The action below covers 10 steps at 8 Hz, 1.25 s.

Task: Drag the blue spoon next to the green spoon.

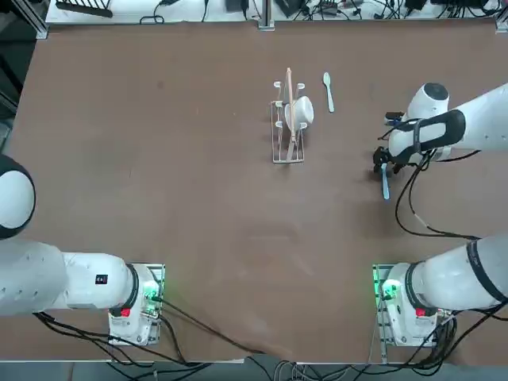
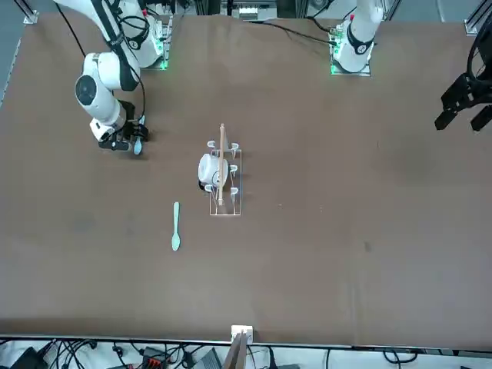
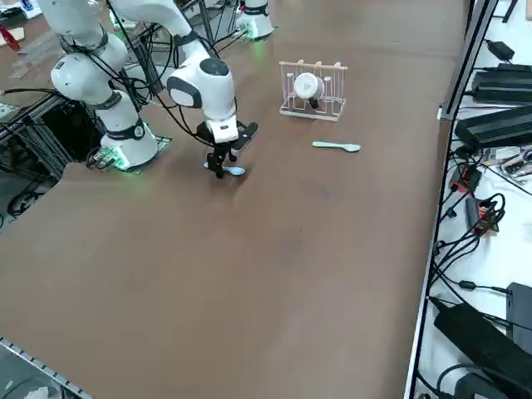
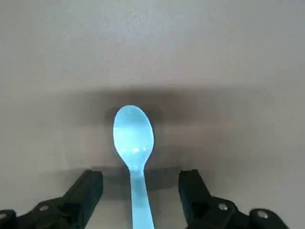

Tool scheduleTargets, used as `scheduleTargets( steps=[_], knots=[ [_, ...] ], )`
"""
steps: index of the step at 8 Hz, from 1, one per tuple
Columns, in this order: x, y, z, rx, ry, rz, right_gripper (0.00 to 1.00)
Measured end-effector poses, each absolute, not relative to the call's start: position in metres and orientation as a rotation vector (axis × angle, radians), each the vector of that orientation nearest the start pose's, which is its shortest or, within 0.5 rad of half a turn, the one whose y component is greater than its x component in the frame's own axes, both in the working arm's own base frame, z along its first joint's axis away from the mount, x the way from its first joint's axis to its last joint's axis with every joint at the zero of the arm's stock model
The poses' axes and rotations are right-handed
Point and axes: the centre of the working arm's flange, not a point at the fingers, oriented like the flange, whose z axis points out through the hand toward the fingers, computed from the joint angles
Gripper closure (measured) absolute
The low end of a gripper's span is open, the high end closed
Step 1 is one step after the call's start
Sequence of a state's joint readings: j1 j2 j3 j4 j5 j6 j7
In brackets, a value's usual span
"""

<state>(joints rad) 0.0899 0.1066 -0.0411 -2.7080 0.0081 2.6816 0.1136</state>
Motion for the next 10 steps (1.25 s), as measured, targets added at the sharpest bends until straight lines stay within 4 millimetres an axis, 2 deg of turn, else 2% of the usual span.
scheduleTargets(
  steps=[2,3,6,7,10],
  knots=[
    [0.3872,0.0181,0.1807,-3.145,0.113,0.222,0.19],
    [0.3871,0.0181,0.1805,-3.145,0.113,0.223,0.39],
    [0.3880,0.0182,0.1828,-3.144,0.113,0.216,0.63],
    [0.3881,0.0182,0.1830,-3.144,0.113,0.215,0.68],
    [0.3879,0.0184,0.1826,-3.145,0.112,0.217,0.70]
  ],
)
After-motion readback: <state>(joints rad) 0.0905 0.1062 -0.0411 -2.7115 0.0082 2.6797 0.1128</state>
